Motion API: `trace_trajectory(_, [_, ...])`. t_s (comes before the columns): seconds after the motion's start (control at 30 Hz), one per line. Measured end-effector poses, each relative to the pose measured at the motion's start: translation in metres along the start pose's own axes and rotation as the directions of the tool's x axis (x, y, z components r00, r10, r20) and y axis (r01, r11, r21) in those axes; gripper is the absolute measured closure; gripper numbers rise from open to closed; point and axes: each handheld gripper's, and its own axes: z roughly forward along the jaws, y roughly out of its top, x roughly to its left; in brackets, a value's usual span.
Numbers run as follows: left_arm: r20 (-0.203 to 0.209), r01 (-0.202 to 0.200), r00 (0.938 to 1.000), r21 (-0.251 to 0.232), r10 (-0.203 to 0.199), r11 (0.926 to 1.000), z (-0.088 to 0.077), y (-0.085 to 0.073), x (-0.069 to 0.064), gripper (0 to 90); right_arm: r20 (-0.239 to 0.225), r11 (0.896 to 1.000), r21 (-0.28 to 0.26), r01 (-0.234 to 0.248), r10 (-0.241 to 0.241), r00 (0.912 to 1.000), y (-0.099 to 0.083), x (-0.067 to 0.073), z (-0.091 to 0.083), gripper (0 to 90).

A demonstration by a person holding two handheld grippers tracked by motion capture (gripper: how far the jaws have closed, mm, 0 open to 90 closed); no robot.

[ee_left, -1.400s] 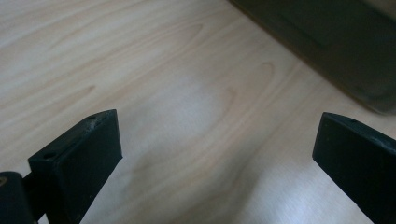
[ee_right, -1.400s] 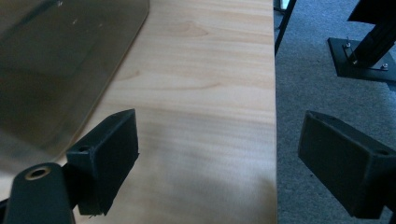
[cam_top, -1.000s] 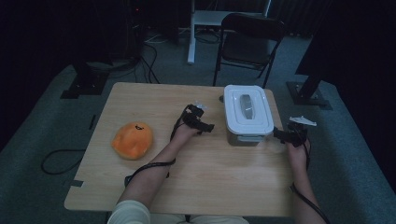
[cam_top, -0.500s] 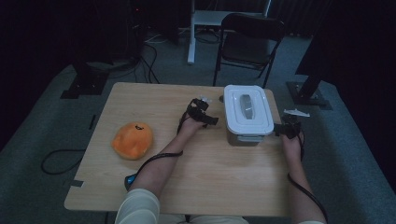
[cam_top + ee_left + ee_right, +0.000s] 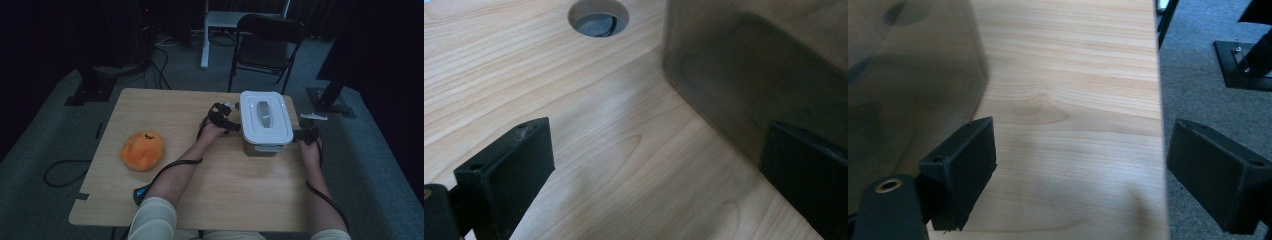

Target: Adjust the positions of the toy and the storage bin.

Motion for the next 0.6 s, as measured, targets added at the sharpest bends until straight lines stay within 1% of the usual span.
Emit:
trace_trajectory(0.07, [0.001, 0.008, 1.0, -0.002, -0.008, 1.0, 0.0, 0.0, 0.0, 1.9, -0.009, 1.0, -0.001, 0.023, -0.023, 0.9997, 0.001, 0.005, 0.002, 12.1])
trace_trajectory(0.1, [-0.004, 0.005, 1.0, -0.003, -0.005, 1.0, -0.001, 0.0, 0.0, 1.9, -0.022, 1.0, -0.002, 0.029, -0.029, 0.9993, 0.001, 0.007, 0.002, 13.9])
trace_trajectory(0.2, [-0.019, -0.012, 0.9997, 0.007, 0.012, 0.9999, -0.003, -0.002, -0.002, 1.9, -0.068, 1.0, -0.024, 0.009, -0.011, 0.9976, 0.002, 0.009, 0.001, 15.3])
trace_trajectory(0.23, [-0.022, -0.013, 0.9997, 0.008, 0.013, 0.9999, -0.004, -0.002, -0.002, 1.9, -0.094, 1.0, -0.018, 0.001, -0.003, 0.9956, 0.001, 0.01, 0.002, 15.8])
trace_trajectory(0.3, [-0.033, -0.016, 0.9993, 0.007, 0.016, 0.9999, -0.007, -0.002, -0.001, 1.9, -0.125, 1.0, -0.016, -0.002, 0.0, 0.9921, 0.001, 0.012, 0.003, 16.7])
trace_trajectory(0.37, [-0.033, -0.004, 0.9995, 0.001, 0.004, 1.0, -0.009, -0.003, 0.0, 2.0, -0.121, 1.0, -0.009, 0.004, -0.005, 0.9926, 0.001, 0.015, 0.003, 18.1])
trace_trajectory(0.53, [-0.04, -0.014, 0.9991, 0.007, 0.014, 0.9999, -0.015, -0.005, 0.002, 2.0, -0.124, 1.0, -0.013, -0.002, 0.001, 0.9923, -0.001, 0.022, 0.004, 20.1])
trace_trajectory(0.6, [-0.047, -0.015, 0.9988, 0.01, 0.015, 0.9998, -0.018, -0.007, 0.004, 2.0, -0.125, 1.0, -0.014, 0.008, -0.009, 0.9921, -0.001, 0.025, 0.004, 20.4])
